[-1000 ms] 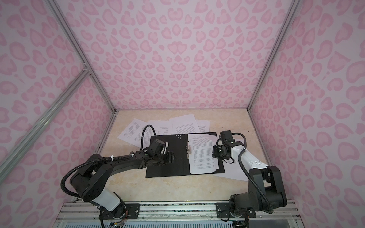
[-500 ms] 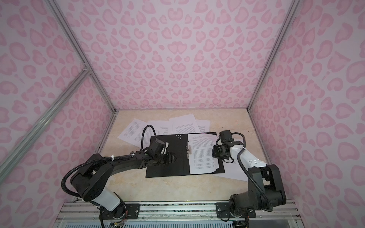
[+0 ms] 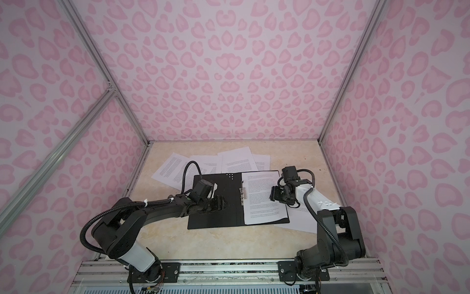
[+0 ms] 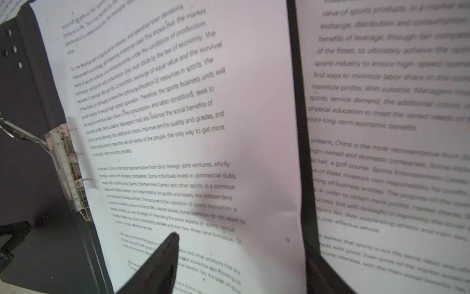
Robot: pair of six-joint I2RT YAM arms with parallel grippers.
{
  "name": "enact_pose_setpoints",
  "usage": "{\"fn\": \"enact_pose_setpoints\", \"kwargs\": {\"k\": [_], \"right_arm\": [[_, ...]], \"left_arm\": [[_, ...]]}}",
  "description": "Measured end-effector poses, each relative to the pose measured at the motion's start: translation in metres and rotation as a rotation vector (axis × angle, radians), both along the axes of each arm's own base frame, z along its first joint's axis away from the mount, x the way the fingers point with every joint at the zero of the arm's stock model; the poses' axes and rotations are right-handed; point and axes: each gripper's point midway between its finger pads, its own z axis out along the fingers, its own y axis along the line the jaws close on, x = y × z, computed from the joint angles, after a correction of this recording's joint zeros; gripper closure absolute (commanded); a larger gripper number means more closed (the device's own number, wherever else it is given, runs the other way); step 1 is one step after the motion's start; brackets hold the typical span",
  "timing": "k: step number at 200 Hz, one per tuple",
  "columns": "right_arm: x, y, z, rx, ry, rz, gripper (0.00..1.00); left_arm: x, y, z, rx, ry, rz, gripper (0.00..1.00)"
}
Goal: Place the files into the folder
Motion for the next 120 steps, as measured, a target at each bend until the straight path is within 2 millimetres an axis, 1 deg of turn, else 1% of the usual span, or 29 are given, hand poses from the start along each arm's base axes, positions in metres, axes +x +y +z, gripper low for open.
{"fn": "enact_pose_setpoints", "kwargs": {"k": [21, 32, 51, 90, 110, 119, 120], "right_arm": [[0.003, -0.006, -0.006, -0.016, 0.015, -0.015, 0.17], [0.003, -0.009, -0.007, -0.022, 0.020, -0.021, 0.15], [0.005, -0.013, -0.008, -0.038, 0.013, -0.032, 0.15], [0.013, -0.014, -0.004, -0.046, -0.013, -0.031, 0.17], [0.016, -0.011, 0.001, -0.062, -0.037, -0.020, 0.18], [0.015, -0.005, 0.005, -0.066, -0.053, 0.002, 0.18], [0.015, -0.001, 0.007, -0.067, -0.060, 0.011, 0.18]], "left_arm": [[0.000, 0.000, 0.000, -0.002, 0.002, -0.002, 0.32], [0.000, 0.000, 0.000, -0.002, 0.002, -0.001, 0.32], [0.000, 0.000, 0.000, -0.002, 0.002, -0.002, 0.32], [-0.001, -0.001, 0.000, -0.005, 0.003, -0.004, 0.32], [-0.001, -0.001, 0.001, -0.006, 0.004, -0.005, 0.32], [-0.001, -0.001, 0.001, -0.007, 0.004, -0.006, 0.32], [-0.001, -0.001, 0.001, -0.007, 0.004, -0.006, 0.32]]}}
